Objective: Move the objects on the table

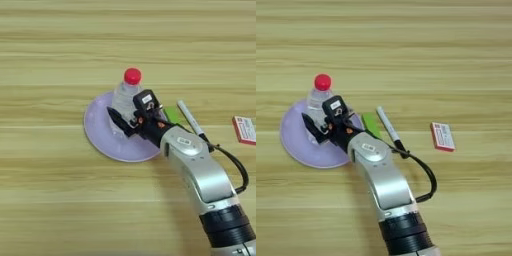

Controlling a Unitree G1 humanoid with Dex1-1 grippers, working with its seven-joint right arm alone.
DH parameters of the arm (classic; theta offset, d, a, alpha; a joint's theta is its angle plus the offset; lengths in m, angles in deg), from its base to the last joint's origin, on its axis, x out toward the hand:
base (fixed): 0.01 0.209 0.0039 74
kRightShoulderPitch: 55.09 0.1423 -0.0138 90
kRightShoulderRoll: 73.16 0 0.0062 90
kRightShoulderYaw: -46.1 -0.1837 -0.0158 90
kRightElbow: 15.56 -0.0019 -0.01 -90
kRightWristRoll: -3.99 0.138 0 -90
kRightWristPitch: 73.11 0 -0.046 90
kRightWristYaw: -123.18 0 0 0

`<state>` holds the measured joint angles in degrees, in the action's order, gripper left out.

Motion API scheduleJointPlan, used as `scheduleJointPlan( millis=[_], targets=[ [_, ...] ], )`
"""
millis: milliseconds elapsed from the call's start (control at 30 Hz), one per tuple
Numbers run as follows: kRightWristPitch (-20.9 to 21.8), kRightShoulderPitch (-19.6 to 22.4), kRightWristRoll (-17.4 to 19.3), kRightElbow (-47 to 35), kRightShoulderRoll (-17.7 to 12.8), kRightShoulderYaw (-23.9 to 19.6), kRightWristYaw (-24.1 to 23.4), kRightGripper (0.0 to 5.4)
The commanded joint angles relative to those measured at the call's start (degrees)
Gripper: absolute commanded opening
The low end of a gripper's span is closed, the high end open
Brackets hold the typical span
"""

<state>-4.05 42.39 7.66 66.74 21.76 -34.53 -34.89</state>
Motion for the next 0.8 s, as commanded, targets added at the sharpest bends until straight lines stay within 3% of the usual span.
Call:
scheduleJointPlan(
  millis=[33,367,800],
  targets=[
    [2.0,2.4,-0.4,-2.8,-0.6,-0.7,-0.3,4.33],
    [1.1,0.7,-0.5,-5.4,-1.2,-0.7,0.0,5.36],
    [-0.9,-3.8,-0.3,-10.6,-3.3,-2.1,0.6,5.39]
  ],
)
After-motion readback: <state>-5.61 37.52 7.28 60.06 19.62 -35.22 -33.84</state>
